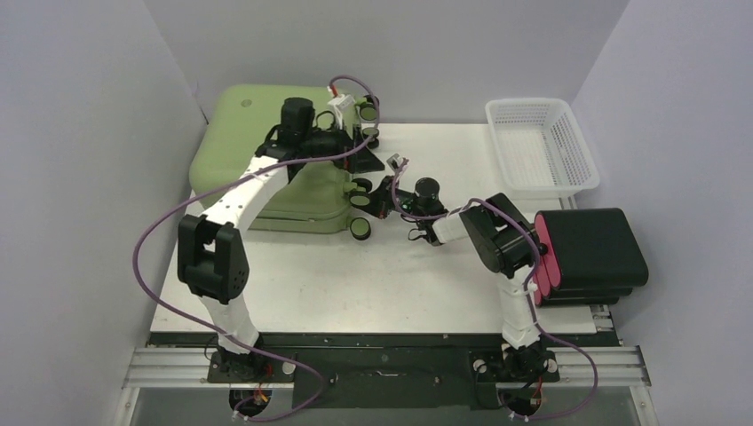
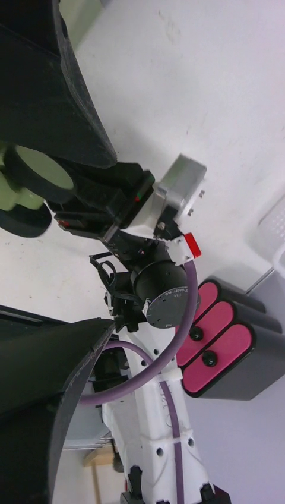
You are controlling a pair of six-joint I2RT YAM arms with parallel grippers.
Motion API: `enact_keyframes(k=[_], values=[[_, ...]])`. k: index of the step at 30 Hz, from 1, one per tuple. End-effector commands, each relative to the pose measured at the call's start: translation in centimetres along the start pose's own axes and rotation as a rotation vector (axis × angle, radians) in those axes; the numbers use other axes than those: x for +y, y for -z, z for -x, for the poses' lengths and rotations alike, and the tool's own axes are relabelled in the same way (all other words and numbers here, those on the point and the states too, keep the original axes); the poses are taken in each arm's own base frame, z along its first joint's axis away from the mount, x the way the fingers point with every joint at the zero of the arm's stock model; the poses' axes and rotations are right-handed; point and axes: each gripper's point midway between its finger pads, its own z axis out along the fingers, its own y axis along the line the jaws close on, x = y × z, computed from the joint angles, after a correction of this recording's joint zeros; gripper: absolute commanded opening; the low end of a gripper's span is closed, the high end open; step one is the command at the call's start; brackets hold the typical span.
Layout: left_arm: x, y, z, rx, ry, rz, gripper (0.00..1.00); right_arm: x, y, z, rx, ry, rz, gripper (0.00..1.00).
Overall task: Open, take out, and arrange the luggage
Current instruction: Unzip the luggage at the center of the board.
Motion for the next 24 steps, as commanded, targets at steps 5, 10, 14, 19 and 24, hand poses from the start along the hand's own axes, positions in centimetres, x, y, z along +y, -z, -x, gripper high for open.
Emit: enact_keyframes(k=[5,10,14,19,24], values=[[0.9,-3.5,-5.0,0.194,-0.005,0.059,0.99,-3.6,1.4,4.1,-0.052,0.163,-0.194,0.0],[2.2,-2.1,-6.2,0.241,-0.044,0.166,0.95,-4.2,2.4,5.3,-0.078,0.163,-0.226,0.0],[1.3,-1.2,-7.6,0.316,-0.027,0.135,0.89,-4.3,2.4,6.0,-0.087,0.134,-0.206,0.0],[-0.4,0.1,-8.1,0.319,0.029,0.028,0.88,-3.3,2.1,6.5,-0.107,0.009,-0.084,0.0],[-1.3,1.9,-6.1,0.222,0.101,-0.081,0.89,-3.3,2.3,6.1,-0.085,0.029,-0.066,0.0]])
